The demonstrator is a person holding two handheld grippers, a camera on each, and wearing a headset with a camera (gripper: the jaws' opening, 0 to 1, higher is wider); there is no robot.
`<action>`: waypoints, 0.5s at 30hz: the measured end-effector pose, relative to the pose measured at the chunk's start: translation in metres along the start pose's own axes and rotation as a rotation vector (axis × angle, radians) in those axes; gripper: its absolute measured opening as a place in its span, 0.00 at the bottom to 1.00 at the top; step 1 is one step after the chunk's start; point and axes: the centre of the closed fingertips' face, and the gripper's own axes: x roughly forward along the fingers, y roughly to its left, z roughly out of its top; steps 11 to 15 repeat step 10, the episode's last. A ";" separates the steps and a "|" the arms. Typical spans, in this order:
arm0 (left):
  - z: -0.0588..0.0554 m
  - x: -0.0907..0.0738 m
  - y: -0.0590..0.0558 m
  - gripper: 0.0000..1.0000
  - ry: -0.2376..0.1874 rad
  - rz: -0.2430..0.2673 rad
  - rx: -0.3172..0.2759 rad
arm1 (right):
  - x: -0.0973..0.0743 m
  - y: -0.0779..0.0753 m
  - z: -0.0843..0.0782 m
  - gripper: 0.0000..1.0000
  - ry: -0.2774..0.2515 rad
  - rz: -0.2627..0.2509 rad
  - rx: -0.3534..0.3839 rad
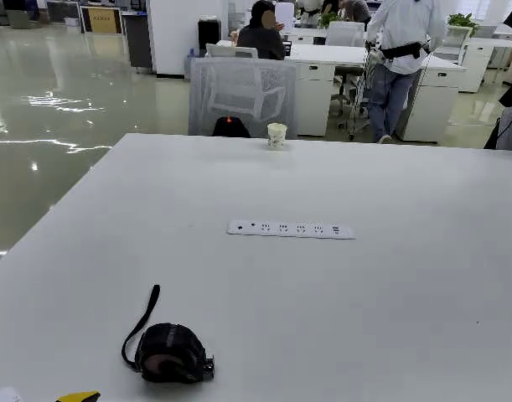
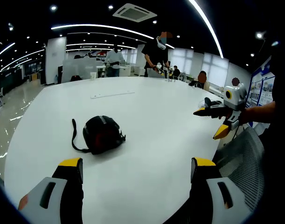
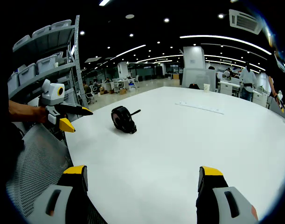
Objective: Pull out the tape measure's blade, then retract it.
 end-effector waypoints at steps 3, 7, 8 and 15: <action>0.001 0.000 0.001 0.92 0.000 0.004 0.007 | 0.000 0.000 0.000 0.98 -0.001 0.000 0.000; 0.001 0.000 0.001 0.93 0.000 0.005 0.013 | -0.001 0.000 0.000 0.98 0.000 0.000 0.000; 0.002 0.000 0.001 0.93 -0.005 0.004 0.015 | -0.001 0.000 0.000 0.98 0.002 -0.001 0.000; 0.002 0.000 0.001 0.94 -0.003 0.004 0.024 | -0.001 0.000 -0.001 0.98 0.002 0.001 0.001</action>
